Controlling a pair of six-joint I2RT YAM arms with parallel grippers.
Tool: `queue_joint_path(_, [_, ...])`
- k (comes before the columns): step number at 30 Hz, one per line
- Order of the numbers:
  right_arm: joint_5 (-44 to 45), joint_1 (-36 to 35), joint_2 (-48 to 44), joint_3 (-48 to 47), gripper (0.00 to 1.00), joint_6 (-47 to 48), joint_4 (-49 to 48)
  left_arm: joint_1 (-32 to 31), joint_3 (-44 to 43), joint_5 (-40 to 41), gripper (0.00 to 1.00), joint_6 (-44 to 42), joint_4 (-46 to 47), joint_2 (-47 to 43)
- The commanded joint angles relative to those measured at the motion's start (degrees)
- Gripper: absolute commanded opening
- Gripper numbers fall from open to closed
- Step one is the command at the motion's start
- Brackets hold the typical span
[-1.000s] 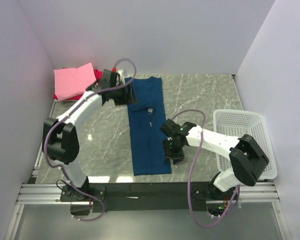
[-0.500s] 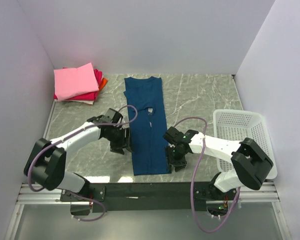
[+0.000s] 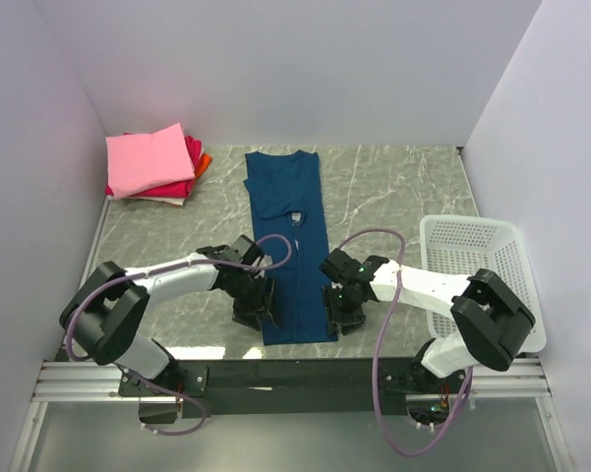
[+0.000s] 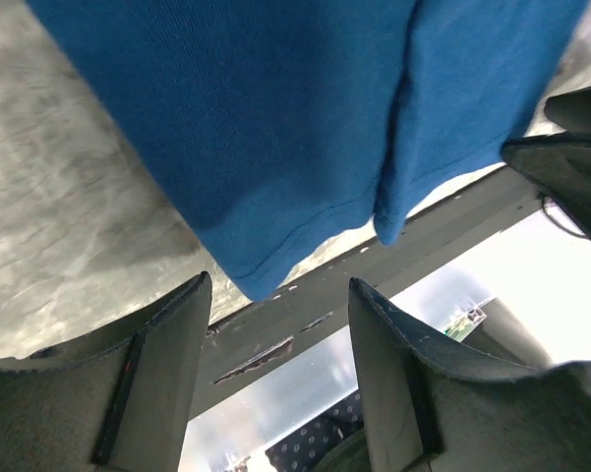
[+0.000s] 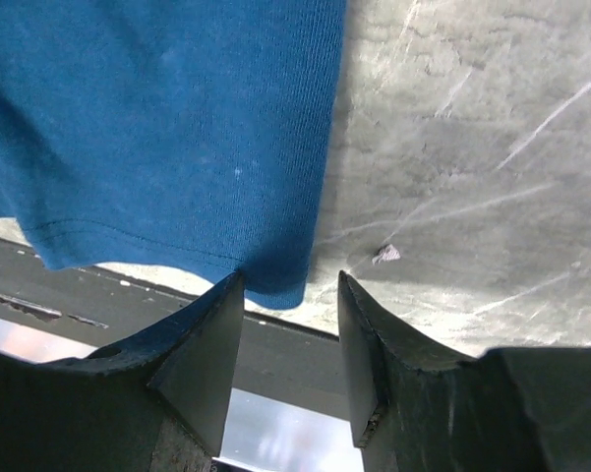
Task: Fold and stack the t-shirts
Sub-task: Fold the tshirt
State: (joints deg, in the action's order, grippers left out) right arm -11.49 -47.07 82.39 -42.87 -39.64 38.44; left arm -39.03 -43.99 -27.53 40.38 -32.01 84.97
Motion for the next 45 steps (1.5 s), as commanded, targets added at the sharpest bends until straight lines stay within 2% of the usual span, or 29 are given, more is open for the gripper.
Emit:
queue_joint_path(1, [0.2,-0.4,0.8,0.5,0.5,1.1,-1.8,-1.6,-0.4,0.5,0.63,2.1,0.8,1.6])
queue_joint_path(5, [-0.2,-0.4,1.2,1.0,0.49,1.1,-2.6,-2.8,-0.2,5.7,0.62,3.8,-2.1,2.4])
queue_joint_path(8, [-0.3,-0.4,1.1,1.4,0.49,1.1,-2.8,-3.2,0.5,6.8,0.61,5.1,-2.8,1.8])
queue_joint_path(13, [-0.1,-0.3,1.1,1.6,0.48,1.1,-2.8,-4.0,1.5,5.5,0.57,6.1,-0.3,2.7])
queue_joint_path(19, [-0.2,-0.5,1.1,1.4,0.47,1.1,-2.8,-4.9,3.6,3.5,0.45,5.7,3.6,5.6])
queue_joint_path(21, [-0.5,-0.4,1.1,1.5,0.41,1.1,-2.9,-4.9,4.5,3.0,0.39,5.4,5.0,6.5])
queue_joint_path(25, [-2.1,-0.4,1.5,2.0,0.29,1.7,-3.5,-5.1,5.9,2.8,0.21,5.5,6.0,7.1])
queue_joint_path(27, [-2.6,-0.4,1.5,2.5,0.19,1.8,-3.5,-5.1,6.9,3.4,0.14,5.8,6.4,6.8])
queue_joint_path(28, [-2.5,-0.4,1.4,3.1,0.15,1.8,-3.3,-5.2,7.2,3.6,0.06,5.9,6.7,6.7])
queue_joint_path(29, [-2.2,-0.4,1.3,3.4,0.07,1.8,-3.1,-5.1,7.7,4.1,0.02,6.2,6.9,6.7])
queue_joint_path(31, [-1.8,-0.4,0.6,4.2,0.01,1.5,-2.1,-5.3,8.9,4.1,0.0,6.6,7.5,6.8])
queue_joint_path(36, [0.8,-0.3,-2.1,5.0,0.05,-0.3,0.6,-5.3,10.8,6.3,0.0,7.3,6.8,5.6])
queue_joint_path(45, [3.1,-0.1,-3.9,5.8,0.26,-1.9,2.6,-5.3,11.1,6.2,0.0,8.8,6.4,2.8])
